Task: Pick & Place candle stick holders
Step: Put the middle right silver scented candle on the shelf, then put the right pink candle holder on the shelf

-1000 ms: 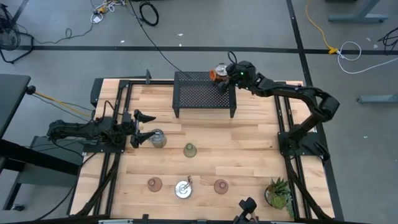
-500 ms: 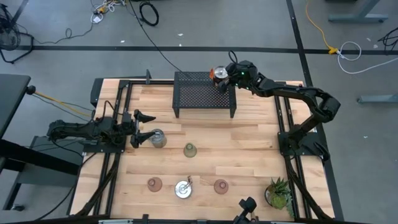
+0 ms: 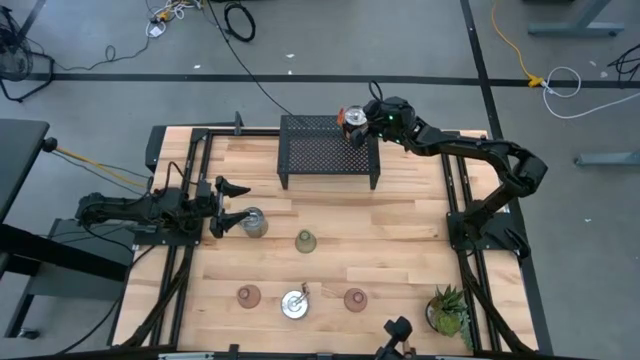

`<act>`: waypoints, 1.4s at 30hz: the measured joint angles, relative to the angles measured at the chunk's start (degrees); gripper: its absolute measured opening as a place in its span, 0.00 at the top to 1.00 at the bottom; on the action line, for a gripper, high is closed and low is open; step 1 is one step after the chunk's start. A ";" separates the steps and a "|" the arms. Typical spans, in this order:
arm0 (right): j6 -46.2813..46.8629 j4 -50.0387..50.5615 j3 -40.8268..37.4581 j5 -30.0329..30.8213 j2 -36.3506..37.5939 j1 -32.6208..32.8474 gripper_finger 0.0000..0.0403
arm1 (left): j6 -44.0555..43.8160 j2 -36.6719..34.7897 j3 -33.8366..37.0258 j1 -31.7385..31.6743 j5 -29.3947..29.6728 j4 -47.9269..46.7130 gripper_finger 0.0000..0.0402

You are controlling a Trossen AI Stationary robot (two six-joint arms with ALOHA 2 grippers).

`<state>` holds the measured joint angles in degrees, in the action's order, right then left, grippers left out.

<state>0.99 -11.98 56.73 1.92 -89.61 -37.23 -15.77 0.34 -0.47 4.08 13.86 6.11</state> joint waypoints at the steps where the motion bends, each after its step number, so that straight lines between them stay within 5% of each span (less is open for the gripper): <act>1: -0.02 0.02 0.00 0.02 0.18 0.00 0.01 | 0.00 0.01 0.00 0.02 0.00 0.01 0.01; 17: -0.02 -0.22 0.00 0.15 9.08 0.53 0.01 | -0.04 0.00 0.00 0.00 -0.01 0.02 0.01; 24: -0.29 5.06 0.00 -4.50 15.98 5.57 0.01 | -0.06 0.00 0.00 0.00 -0.01 0.02 0.01; 33: -2.53 18.46 0.07 -4.53 25.34 19.71 0.01 | -0.11 0.01 0.00 0.00 -0.02 0.02 0.01; 42: 2.31 29.60 -1.09 -0.73 27.75 43.59 0.01 | -0.13 0.01 0.00 0.01 -0.02 0.04 0.01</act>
<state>3.30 17.62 55.63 1.18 -61.87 6.36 -15.90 0.35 -0.47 4.09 13.85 6.15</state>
